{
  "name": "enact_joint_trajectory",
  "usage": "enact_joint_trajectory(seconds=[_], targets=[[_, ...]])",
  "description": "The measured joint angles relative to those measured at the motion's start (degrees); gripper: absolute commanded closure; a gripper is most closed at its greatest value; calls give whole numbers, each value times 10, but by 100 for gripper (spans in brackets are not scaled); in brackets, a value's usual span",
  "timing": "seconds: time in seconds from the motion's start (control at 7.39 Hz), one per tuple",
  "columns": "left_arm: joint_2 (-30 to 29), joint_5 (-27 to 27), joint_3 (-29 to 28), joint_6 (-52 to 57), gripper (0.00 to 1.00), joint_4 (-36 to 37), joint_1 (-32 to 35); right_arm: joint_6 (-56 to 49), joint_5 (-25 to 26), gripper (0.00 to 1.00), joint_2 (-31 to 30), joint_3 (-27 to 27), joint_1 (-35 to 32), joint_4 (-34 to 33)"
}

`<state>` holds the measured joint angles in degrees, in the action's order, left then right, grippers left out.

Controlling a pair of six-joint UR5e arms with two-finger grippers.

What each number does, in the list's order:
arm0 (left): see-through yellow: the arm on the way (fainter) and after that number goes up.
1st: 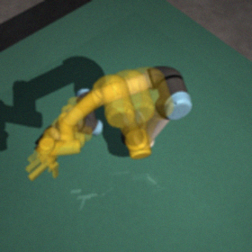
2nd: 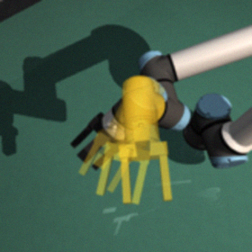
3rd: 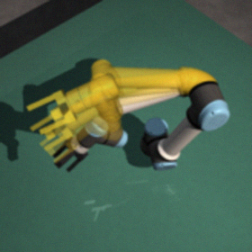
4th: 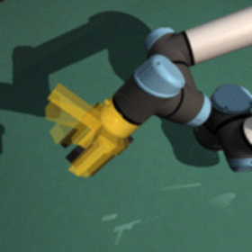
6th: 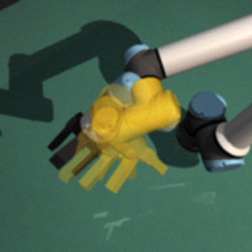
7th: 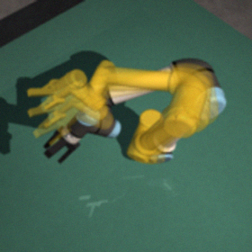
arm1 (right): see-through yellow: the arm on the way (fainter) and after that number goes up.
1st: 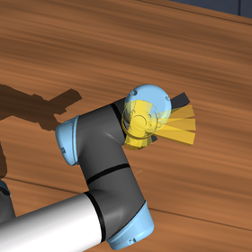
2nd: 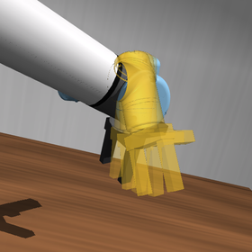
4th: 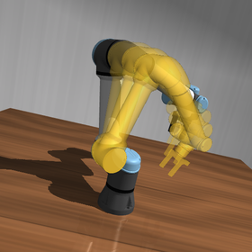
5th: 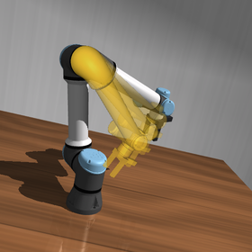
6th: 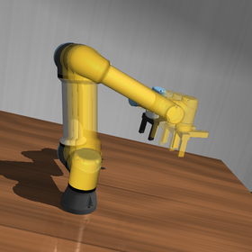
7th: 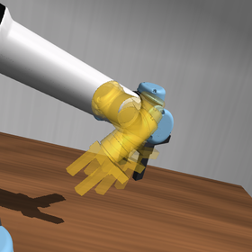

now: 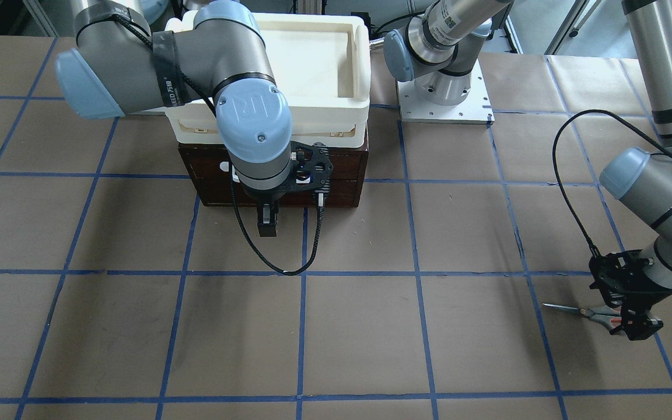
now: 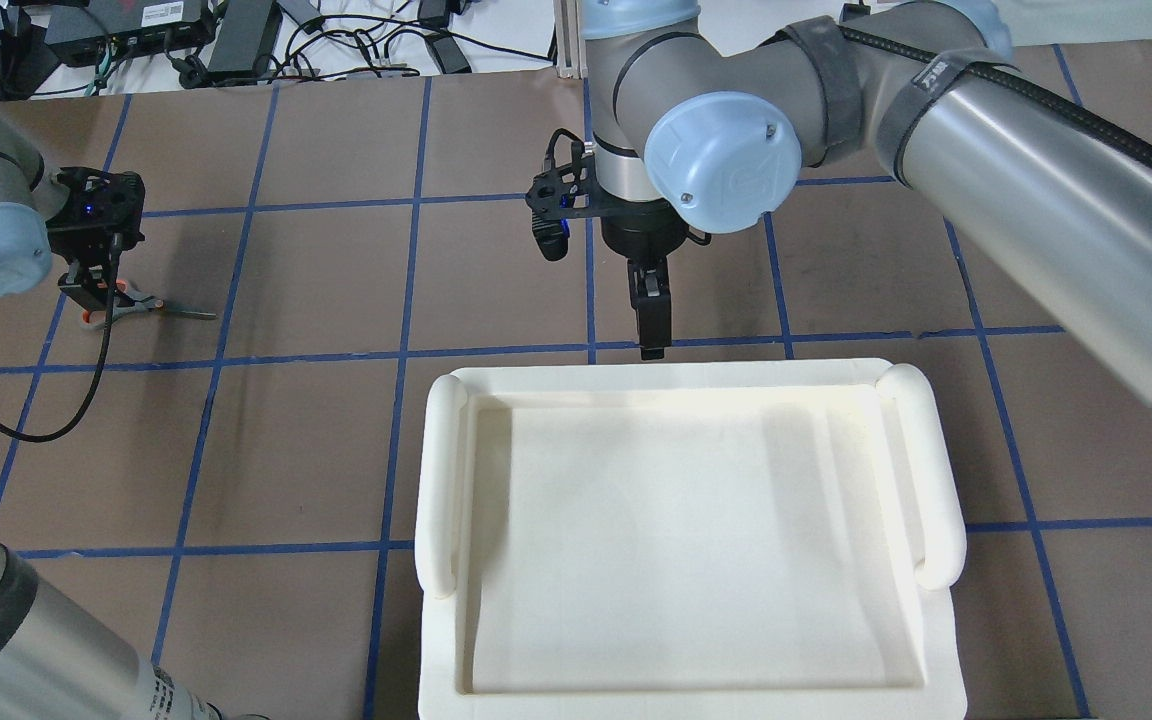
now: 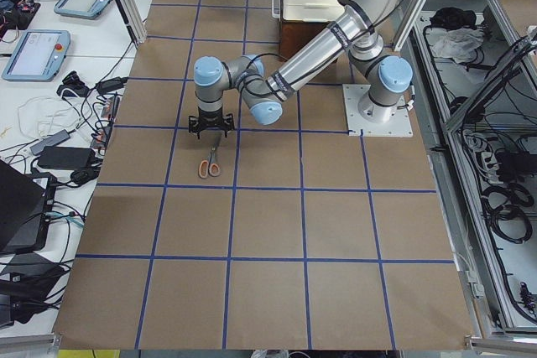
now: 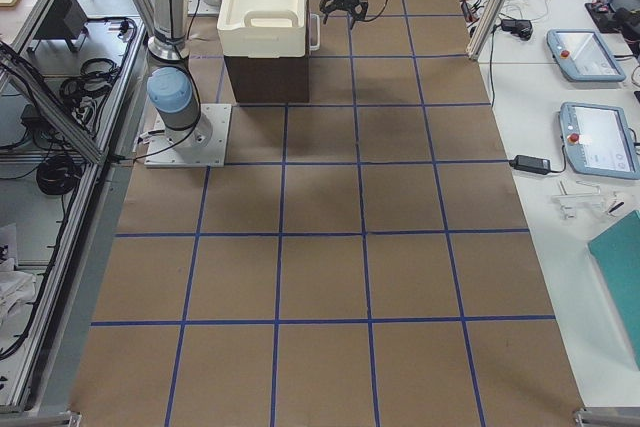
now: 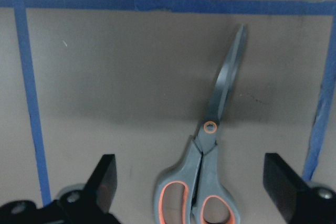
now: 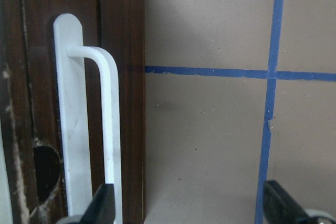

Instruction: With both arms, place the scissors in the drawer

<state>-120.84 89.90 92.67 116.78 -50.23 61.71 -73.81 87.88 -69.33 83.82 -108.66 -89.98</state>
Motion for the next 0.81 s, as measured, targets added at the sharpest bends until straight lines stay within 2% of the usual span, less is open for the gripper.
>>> enact_joint_trajectory(seconds=[0.41, 0.54, 0.81], targets=[[-39, -8, -19, 48, 3, 0, -12, 12, -1, 0, -1, 21, -8, 5], [-48, -9, -26, 57, 11, 0, -14, 14, 0, 0, -1, 27, -9, 3], [-60, -8, -34, 65, 18, 0, -14, 12, 0, 0, 0, 32, -9, 6]])
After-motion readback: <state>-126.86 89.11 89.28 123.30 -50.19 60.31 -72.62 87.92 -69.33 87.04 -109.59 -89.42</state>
